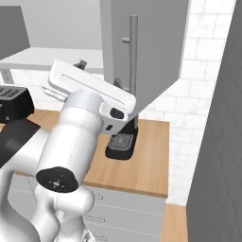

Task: Pick the boxed food and place it on the digital scale for weighing, and close the cabinet.

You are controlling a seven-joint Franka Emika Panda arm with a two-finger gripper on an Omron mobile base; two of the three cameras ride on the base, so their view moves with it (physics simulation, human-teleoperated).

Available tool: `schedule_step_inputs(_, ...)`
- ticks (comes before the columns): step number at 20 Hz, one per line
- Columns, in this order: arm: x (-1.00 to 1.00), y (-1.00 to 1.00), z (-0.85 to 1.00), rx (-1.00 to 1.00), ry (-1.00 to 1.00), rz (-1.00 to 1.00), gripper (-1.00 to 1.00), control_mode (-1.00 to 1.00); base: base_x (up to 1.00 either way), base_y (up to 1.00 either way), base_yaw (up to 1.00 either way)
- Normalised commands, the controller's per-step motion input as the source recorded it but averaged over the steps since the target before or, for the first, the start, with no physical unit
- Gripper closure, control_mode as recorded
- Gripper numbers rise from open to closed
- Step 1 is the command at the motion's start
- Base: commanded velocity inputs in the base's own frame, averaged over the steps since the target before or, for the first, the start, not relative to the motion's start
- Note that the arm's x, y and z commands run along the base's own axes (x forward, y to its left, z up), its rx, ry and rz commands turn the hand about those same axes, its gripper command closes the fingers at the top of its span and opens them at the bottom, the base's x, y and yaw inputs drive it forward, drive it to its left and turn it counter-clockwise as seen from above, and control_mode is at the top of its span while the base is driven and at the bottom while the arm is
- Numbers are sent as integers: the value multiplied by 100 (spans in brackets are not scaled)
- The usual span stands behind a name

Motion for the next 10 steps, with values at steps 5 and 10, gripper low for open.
schedule_step_inputs(5, 2, 33, 15, 0, 0, 13, -100, -100, 0, 0, 0)
schedule_step_inputs(10, 0, 29, 3, 0, 0, 13, -100, -100, 0, 0, 0)
